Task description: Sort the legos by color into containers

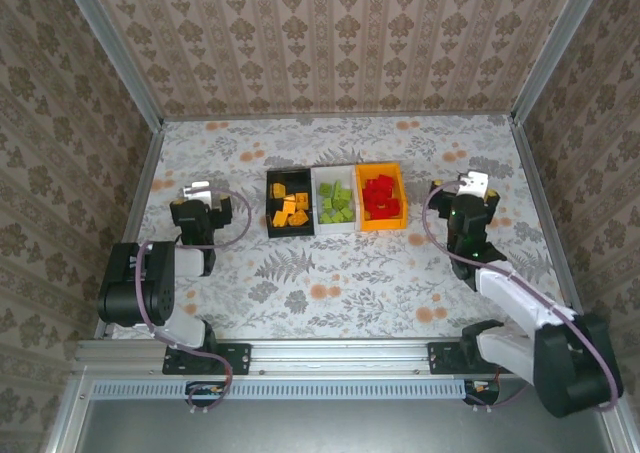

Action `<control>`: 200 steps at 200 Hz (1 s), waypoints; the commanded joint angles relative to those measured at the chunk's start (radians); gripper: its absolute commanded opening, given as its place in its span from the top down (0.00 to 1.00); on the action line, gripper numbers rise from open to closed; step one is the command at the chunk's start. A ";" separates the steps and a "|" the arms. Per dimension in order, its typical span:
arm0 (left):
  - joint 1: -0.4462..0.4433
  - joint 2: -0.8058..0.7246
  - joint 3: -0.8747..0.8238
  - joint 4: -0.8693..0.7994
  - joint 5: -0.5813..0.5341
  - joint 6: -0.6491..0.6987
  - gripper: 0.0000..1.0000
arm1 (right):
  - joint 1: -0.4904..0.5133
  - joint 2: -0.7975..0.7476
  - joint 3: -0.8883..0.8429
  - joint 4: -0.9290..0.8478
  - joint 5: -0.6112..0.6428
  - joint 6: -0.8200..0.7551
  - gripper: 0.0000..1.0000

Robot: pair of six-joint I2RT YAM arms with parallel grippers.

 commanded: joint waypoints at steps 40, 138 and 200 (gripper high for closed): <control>-0.004 0.003 -0.008 0.034 -0.001 -0.021 0.00 | -0.117 0.311 -0.092 0.448 -0.208 -0.037 0.00; -0.005 0.003 -0.008 0.032 0.001 -0.019 0.00 | -0.124 0.405 -0.034 0.417 -0.247 -0.043 0.00; -0.008 0.002 -0.006 0.030 0.002 -0.014 0.00 | -0.124 0.406 -0.033 0.420 -0.248 -0.043 0.00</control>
